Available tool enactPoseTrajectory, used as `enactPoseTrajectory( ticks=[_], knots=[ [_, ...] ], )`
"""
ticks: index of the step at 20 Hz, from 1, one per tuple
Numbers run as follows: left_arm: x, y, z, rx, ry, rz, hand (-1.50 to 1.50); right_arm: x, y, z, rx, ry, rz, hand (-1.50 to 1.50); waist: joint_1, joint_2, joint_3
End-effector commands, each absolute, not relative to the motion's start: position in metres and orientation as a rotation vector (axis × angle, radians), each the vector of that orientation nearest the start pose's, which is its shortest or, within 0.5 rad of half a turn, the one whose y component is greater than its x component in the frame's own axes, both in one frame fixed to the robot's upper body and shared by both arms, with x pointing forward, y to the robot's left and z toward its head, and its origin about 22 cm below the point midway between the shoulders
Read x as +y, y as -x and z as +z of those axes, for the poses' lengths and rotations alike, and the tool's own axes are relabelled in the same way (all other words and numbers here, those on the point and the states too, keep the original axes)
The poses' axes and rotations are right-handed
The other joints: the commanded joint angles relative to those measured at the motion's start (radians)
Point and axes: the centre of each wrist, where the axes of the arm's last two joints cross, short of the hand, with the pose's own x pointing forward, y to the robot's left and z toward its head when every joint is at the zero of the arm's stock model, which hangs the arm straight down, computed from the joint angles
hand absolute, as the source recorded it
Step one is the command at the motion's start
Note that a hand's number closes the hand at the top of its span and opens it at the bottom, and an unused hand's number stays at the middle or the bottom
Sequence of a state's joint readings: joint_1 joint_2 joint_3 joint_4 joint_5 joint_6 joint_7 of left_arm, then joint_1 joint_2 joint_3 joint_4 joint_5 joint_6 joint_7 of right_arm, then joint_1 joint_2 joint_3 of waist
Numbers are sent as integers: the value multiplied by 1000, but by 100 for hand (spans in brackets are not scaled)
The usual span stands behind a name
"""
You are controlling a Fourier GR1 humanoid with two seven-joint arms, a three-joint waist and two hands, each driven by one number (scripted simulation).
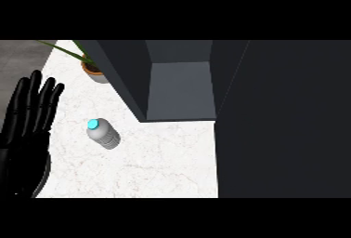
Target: Pick up the bottled water, place it into the cabinet and close the cabinet
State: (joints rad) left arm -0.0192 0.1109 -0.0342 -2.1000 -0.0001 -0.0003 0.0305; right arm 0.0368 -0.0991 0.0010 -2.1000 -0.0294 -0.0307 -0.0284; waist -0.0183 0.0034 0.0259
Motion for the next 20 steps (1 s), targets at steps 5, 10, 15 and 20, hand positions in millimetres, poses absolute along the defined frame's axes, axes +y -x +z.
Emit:
enactPoseTrajectory(
  ticks=[5,10,15,20],
  knots=[
    [283,-225,123,-2086,203,-334,-150,-244,-173,119,-2085,30,120,-150,10,-5,-27],
    [299,-230,129,-1848,417,-263,-150,-219,-160,133,-2001,-228,254,-150,15,-7,-27],
    [309,-210,138,-1805,454,-243,-150,-216,-142,155,-1983,-229,276,-150,23,-6,-26],
    [323,-198,154,-1795,428,-260,-150,-198,-127,164,-1986,-229,235,-150,21,-5,-26]
  ],
)
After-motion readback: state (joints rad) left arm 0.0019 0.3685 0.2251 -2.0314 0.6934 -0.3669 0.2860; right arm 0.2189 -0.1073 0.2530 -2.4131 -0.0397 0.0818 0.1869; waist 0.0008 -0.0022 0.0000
